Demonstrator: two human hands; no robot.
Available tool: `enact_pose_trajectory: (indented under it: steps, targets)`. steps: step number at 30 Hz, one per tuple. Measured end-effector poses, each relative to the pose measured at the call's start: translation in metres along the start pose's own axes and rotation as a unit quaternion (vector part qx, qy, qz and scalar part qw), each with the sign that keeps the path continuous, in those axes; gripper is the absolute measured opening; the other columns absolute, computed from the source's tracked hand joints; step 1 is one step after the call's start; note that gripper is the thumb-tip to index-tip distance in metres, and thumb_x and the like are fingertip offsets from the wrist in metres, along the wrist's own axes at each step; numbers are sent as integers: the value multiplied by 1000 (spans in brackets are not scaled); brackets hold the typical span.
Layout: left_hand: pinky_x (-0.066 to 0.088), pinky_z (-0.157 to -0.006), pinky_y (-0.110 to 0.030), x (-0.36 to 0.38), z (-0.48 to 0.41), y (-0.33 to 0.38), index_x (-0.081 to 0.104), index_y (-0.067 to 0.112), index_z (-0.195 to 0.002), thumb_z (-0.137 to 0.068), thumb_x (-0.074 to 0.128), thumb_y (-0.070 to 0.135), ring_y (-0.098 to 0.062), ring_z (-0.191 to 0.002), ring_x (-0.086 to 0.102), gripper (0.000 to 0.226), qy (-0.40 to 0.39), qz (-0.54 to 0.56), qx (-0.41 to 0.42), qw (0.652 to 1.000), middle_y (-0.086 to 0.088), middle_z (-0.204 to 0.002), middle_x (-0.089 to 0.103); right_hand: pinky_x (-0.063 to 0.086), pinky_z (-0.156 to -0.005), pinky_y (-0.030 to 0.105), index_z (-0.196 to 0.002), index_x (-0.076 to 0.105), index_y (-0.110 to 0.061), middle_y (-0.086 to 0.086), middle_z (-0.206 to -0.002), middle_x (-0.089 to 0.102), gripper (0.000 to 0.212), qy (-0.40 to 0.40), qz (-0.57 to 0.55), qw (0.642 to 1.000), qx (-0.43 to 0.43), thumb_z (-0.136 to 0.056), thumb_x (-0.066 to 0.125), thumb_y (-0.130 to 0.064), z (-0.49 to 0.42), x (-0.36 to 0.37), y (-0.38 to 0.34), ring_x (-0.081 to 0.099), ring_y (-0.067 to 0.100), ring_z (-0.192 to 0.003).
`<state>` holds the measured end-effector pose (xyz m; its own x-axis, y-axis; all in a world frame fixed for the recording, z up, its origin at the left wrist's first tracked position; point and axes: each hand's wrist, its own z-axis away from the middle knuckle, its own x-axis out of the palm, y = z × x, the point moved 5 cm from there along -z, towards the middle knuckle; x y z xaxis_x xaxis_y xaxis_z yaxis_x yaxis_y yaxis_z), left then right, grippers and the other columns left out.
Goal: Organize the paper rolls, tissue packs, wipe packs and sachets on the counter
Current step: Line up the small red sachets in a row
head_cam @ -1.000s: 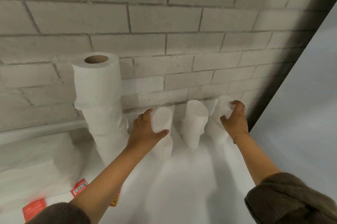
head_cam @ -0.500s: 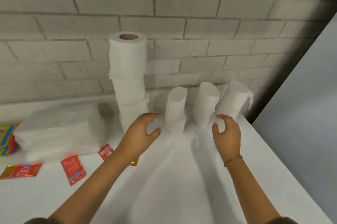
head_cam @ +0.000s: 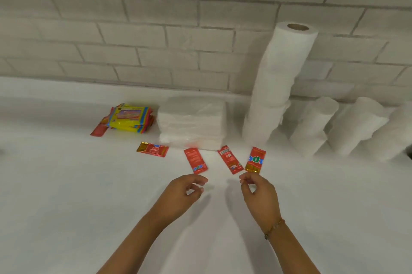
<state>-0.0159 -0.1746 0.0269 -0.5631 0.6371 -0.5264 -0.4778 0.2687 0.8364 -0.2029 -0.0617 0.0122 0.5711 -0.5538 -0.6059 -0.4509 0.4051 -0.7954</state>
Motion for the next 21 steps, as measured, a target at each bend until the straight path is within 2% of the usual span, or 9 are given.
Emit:
enact_pose_trajectory:
  steps: [2,4,11,17,21]
  targets:
    - [46,-88,-12,-29,7,-18,59,51,-91,-88,59,22,0,-95,63,29,10,-2,-4,1000,22,-103,65,46,-90,22,-98,66,-20,-2,-107,70,12,-27,9,999,-21,-89,59,-17,4,32,-26,63,14,-99]
    - [45,-87,-9,-63,16,-38,59,49,-93,-88,58,21,1,-94,63,29,25,-2,-12,1000,20,-104,65,45,-90,20,-99,66,-20,-3,-106,70,13,-54,17,998,-39,-90,58,-18,11,65,-53,63,14,-99]
    - [49,-93,-20,-175,47,-118,63,39,-101,-87,59,18,-2,-95,63,26,59,4,-35,998,15,-105,66,46,-88,19,-94,69,-17,-5,-98,72,14,-86,26,993,-76,-88,58,-11,30,169,-139,63,11,-93]
    - [49,-92,-20,-239,67,-169,61,48,-95,-86,59,20,2,-92,63,29,47,11,-33,998,17,-103,66,47,-93,29,-92,68,-17,-4,-98,71,14,-70,48,993,-85,-87,58,-10,34,232,-188,63,15,-95]
    - [47,-86,-15,-262,65,-188,60,48,-95,-86,59,20,3,-91,63,29,55,15,-33,998,17,-102,66,45,-98,40,-96,69,-16,-1,-106,70,16,-96,96,988,-79,-87,57,-11,24,257,-201,61,20,-103]
